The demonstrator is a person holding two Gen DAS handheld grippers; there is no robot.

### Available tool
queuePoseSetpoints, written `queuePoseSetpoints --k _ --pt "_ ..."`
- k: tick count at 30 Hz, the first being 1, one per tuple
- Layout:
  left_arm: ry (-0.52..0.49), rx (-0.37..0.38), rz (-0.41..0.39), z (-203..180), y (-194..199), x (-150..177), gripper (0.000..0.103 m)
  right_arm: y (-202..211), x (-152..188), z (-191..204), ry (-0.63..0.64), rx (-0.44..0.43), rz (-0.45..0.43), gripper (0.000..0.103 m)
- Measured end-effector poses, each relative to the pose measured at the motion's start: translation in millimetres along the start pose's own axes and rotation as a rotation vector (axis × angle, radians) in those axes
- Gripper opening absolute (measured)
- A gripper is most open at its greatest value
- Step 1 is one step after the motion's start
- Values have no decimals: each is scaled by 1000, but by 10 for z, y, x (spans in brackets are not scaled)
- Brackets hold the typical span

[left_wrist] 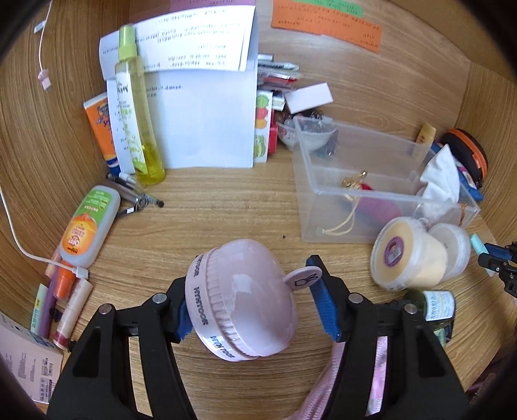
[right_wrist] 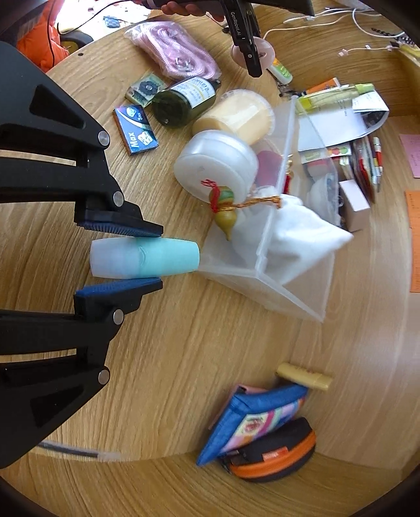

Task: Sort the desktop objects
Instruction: 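Carry brush and tube over the box and release both inside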

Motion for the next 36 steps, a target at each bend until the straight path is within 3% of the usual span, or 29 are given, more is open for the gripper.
queuePoseSetpoints --k 11,18,26,36 --pt "1 75 -48 -199 120 -330 61 280 -302 -72 -1 23 -103 23" --pt "30 125 -59 -269 141 -542 61 306 -517 -35 6 -9 -152 23" --pt "-11 122 -74 -403 37 -759 61 167 -821 140 11 -63 -195 23" --pt "-54 139 -70 -564 -211 -963 61 -247 -1168 405 -3 -148 -183 23"
Point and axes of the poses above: each gripper's, at about its wrist camera, not at the fingertips, and y roughly against the way its jaws point, z to its left, x to its underside, the point moved 3 cm from there along -y, roughly the way its jaws point, and after that the axes turned 8 degrees about -z, right-handed, at the moved point
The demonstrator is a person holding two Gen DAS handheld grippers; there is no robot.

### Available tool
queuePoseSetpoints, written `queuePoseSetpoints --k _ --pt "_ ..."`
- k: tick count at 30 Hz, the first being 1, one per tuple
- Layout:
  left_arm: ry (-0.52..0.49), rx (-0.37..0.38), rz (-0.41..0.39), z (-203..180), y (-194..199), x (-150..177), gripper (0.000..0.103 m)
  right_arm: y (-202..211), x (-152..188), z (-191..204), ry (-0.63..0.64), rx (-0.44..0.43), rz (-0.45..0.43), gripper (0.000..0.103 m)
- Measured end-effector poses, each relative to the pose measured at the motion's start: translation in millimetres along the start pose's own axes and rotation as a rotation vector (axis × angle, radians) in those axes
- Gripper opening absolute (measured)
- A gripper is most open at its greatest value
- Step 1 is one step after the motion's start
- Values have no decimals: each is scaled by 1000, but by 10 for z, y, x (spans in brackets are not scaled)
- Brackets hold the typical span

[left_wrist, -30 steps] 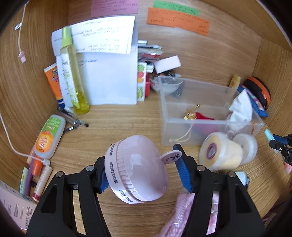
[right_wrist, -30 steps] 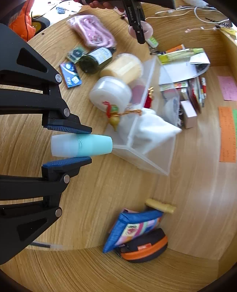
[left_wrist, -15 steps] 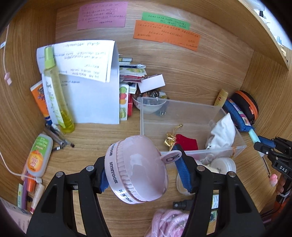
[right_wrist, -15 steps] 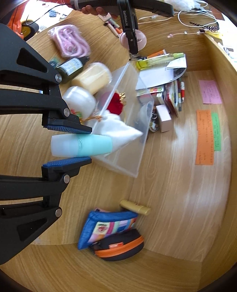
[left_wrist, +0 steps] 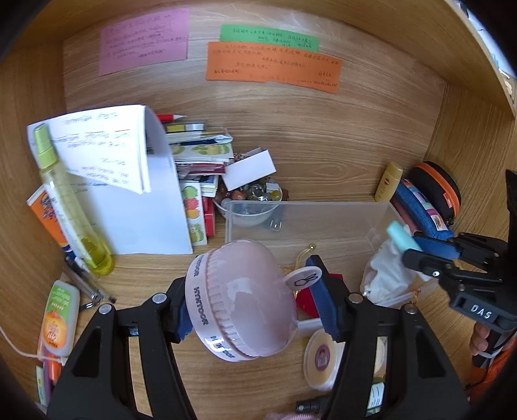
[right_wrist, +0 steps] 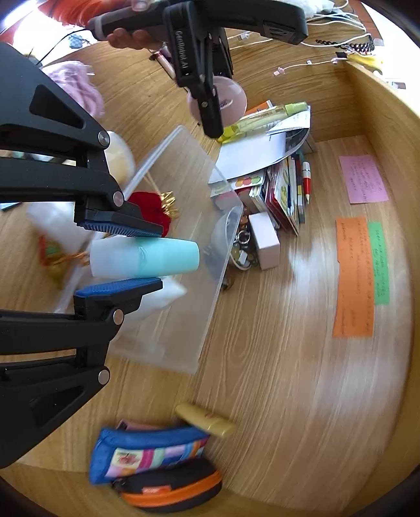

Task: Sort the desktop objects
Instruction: 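Carry brush and tube over the box and release both inside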

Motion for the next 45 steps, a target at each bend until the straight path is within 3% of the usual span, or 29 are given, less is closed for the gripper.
queuePoseSetpoints --k 21,33,45 --pt "-39 55 117 -111 -779 -13 61 -792 -50 -80 -19 5 106 23" --pt "-103 63 195 -247 -1039 111 61 -853 -23 -86 10 43 104 23" --pt "-129 58 198 -325 -1033 99 61 -859 -55 -106 -20 48 103 23"
Point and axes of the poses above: each gripper's, at about its wrist camera, not at the fingertips, and y roughly against the way its jaws point, z to its left, x to its underside, the point moved 3 cm from there along -y, roughly the way its jaws point, and after that the axes turned 8 degrees about -z, right-handed, at the moved point
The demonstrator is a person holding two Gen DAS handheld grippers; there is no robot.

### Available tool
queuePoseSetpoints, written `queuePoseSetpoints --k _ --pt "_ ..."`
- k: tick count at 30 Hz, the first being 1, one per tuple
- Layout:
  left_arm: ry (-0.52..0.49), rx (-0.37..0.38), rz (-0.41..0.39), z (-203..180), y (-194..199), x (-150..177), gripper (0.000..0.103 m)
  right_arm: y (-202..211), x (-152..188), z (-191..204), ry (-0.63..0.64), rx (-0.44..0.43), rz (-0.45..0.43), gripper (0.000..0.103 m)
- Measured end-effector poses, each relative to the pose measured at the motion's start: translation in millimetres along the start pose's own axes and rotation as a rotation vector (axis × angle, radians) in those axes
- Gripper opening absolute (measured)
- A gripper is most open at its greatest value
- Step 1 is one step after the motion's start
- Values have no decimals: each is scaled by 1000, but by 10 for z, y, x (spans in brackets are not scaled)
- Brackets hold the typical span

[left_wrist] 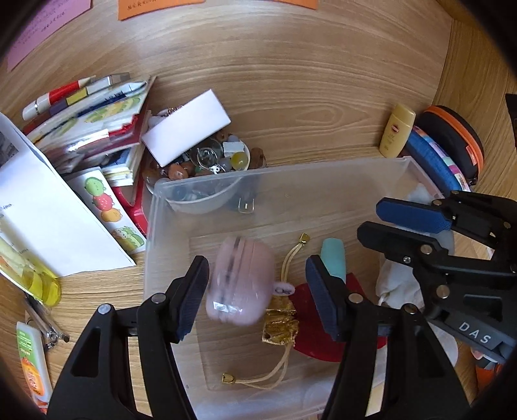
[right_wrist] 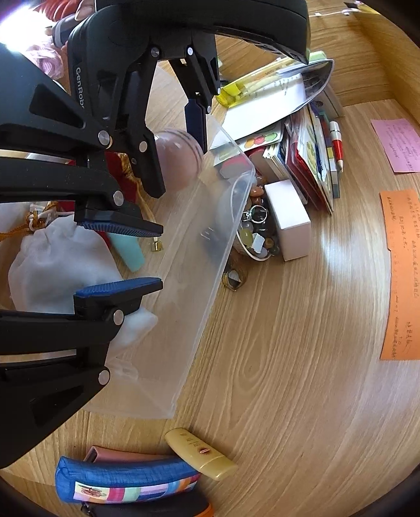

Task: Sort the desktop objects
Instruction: 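Carry brush and tube over the box and release both inside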

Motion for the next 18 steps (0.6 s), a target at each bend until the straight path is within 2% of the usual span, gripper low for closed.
queuePoseSetpoints --k 4,6,14,18 --pt "-6 0 -18 12 103 -16 62 95 -28 -7 -8 1 -16 29" --pt "-4 1 -35 16 178 -25 63 163 -43 -6 -18 -4 -28 39" --pt "1 -18 -96 28 493 -14 74 522 -88 40 3 52 -95 61" --pt "11 -21 -120 24 652 9 81 713 -102 11 -2 91 -135 81"
Point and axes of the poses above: each gripper's, at about its wrist camera, not at the fingertips, and y roughly against the way its jaws point, z to its left, x to its underside, the point moved 3 cm from there along -y, roughly the way its jaws point, and after that the axes turned 8 degrees about -z, right-handed, at the moved point
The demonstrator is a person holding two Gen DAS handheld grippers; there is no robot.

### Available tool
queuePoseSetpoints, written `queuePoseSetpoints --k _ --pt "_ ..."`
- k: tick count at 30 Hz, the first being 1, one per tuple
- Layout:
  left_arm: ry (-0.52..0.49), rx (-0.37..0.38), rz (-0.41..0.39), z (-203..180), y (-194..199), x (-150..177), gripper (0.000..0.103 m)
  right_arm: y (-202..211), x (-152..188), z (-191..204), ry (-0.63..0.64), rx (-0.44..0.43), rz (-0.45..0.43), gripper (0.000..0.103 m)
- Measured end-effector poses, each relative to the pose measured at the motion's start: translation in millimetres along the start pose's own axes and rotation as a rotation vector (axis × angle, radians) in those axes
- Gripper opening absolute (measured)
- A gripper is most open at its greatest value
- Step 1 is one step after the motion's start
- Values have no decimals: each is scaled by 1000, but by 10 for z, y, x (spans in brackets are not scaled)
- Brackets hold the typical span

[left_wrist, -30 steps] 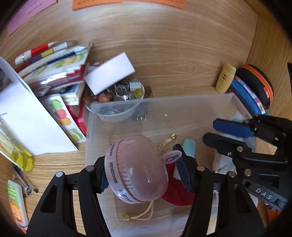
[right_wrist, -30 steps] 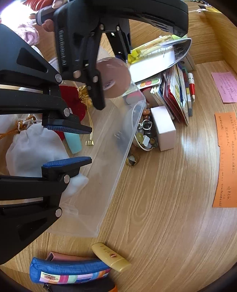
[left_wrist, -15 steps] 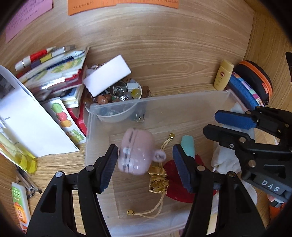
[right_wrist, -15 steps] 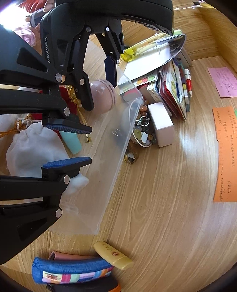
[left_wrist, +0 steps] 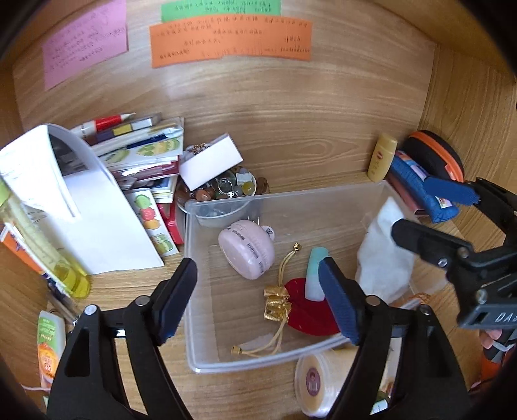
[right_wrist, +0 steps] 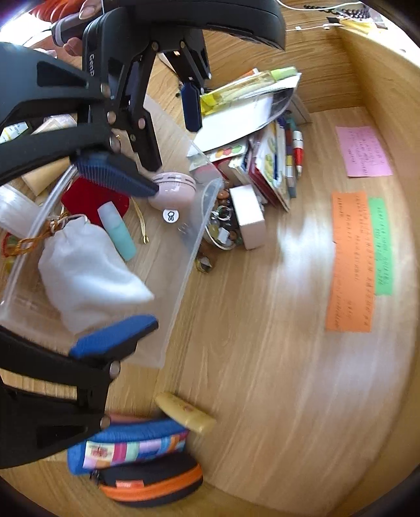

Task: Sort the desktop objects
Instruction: 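Carry brush and tube over the box and release both inside, then move the left gripper to the cream jar and grasp it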

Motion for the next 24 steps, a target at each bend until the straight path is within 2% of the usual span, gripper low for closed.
queuePoseSetpoints --k 2,9,24 --pt "4 -1 -12 -5 72 15 87 111 -15 -22 -2 11 -20 82" --pt "-6 3 -20 -99 228 129 90 410 42 -105 -33 30 -67 82" --pt "12 40 49 -332 276 512 94 666 491 -362 -113 59 -34 82"
Point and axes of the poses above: each gripper's, at about its wrist camera, not at the fingertips, and y roughly against the way its jaws point, z to its left, x to its underside, the point moved 3 cm from there along -y, roughly the way its jaws point, and after that the axes turned 8 degrees about -z, right-handed, at the moved point
